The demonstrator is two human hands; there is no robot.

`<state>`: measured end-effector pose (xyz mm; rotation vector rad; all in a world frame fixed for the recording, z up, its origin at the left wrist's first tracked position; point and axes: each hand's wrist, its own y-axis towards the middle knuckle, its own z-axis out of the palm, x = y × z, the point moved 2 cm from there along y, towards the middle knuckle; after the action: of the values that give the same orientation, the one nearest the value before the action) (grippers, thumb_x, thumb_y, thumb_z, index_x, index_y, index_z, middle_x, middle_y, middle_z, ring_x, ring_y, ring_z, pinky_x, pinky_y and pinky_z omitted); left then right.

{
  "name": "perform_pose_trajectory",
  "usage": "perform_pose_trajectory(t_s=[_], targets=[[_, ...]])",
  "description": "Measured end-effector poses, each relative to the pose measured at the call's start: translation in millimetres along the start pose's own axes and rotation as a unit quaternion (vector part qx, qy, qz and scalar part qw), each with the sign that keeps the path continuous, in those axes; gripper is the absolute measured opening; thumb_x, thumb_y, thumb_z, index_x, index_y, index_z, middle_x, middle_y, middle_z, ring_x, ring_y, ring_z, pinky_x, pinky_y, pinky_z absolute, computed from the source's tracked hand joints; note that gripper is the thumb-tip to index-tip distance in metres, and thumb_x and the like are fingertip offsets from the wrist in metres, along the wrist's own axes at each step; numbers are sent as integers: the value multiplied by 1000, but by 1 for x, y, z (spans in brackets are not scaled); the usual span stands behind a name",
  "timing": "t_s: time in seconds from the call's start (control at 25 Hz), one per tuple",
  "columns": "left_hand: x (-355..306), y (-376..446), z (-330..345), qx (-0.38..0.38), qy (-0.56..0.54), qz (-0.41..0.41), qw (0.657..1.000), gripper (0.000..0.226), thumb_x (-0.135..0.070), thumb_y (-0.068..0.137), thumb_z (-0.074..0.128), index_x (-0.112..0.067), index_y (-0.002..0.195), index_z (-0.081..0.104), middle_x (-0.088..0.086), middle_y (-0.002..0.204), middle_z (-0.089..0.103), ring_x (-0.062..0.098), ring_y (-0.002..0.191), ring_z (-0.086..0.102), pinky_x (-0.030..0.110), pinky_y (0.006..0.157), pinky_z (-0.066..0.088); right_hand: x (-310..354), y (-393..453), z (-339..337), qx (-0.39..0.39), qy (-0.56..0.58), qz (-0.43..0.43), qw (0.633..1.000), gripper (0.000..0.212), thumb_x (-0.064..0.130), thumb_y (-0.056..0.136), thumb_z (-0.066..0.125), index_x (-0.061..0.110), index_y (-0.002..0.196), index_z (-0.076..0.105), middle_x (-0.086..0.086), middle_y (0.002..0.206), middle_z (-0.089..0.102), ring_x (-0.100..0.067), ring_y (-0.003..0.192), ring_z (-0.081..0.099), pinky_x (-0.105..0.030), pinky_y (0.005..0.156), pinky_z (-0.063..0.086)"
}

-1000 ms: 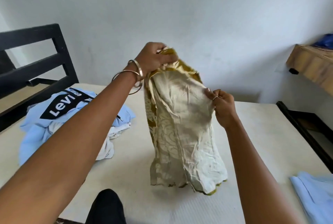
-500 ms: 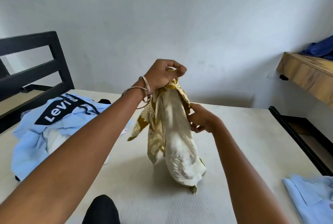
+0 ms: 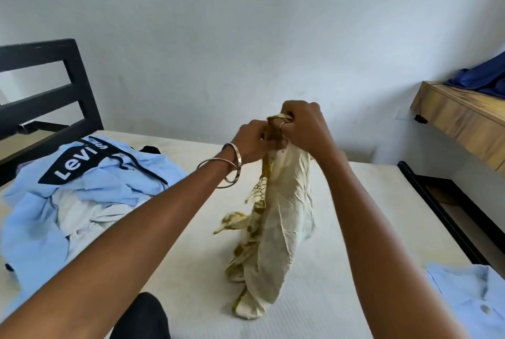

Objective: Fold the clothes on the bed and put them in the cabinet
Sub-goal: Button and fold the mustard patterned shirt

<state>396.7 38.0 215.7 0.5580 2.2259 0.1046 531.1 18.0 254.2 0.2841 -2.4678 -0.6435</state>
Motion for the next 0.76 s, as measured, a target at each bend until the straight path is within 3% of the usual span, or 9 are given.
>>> perform_pose_trajectory(t_s=[0.08,0.2,0.28,0.36,0.44,0.52,0.56,0.64,0.76], targets=[[18,4,-5,-38,-19,-18,999,2,-16,82,72,-14,81,71,2,72,63,18,72,54,23,61,40,-15,-1,-16,40,0,-22,999,27,29,75,82,15,73,59,2,65,53,-15,65,47,-17,53,32],[34,-2,-9,-119,-55,-41,991,14,-6,88,62,-15,88,73,8,87,72,19,78,61,20,68,46,-58,-18,-15,210,-113,27,971,37,30,63,91,19,85,63,6,80,56,-14,78,51,-26,61,37],[34,-9,-7,-145,-96,-13,985,17,-7,90,61,-20,88,71,3,87,73,22,77,64,25,67,49,-92,-36,-1,287,-128,88,945,31,27,65,91,21,75,63,4,75,57,-15,76,53,-28,59,37],[39,-16,-7,-71,-84,45,993,11,-16,85,71,-25,90,69,-8,81,70,18,72,61,26,66,48,-117,-47,2,219,4,155,963,23,22,68,90,17,69,67,3,67,55,-15,69,50,-28,58,36],[55,-18,-11,56,162,43,984,41,-36,71,82,-26,107,65,-7,92,65,16,85,58,27,72,44,-132,-53,-8,101,140,209,963,20,9,70,87,15,62,69,1,64,52,-16,65,46,-29,58,36],[85,-21,-22,98,366,-23,925,42,-44,66,82,-26,101,66,1,92,65,23,90,60,29,68,40,-138,-60,-17,25,209,242,947,26,-5,75,76,16,61,71,-6,66,56,-19,65,50,-35,61,42],[99,-22,-27,68,343,-59,935,31,-43,67,83,-24,86,69,2,82,66,24,85,61,28,66,39,-138,-66,-19,8,242,253,937,27,-9,79,69,15,66,72,-9,69,60,-21,67,54,-36,62,46],[120,-29,-35,-21,90,-129,987,26,-31,70,84,-17,61,65,-4,58,60,16,65,57,27,62,39,-139,-76,-18,-18,319,281,905,15,-2,85,66,8,76,72,-12,76,65,-22,67,60,-35,62,52],[125,-46,-25,-85,-329,-214,916,19,-17,81,75,-14,63,71,-4,61,66,16,67,58,26,63,54,-162,-92,-2,-47,455,393,798,17,17,85,74,0,85,74,-16,87,70,-25,73,66,-42,74,59]])
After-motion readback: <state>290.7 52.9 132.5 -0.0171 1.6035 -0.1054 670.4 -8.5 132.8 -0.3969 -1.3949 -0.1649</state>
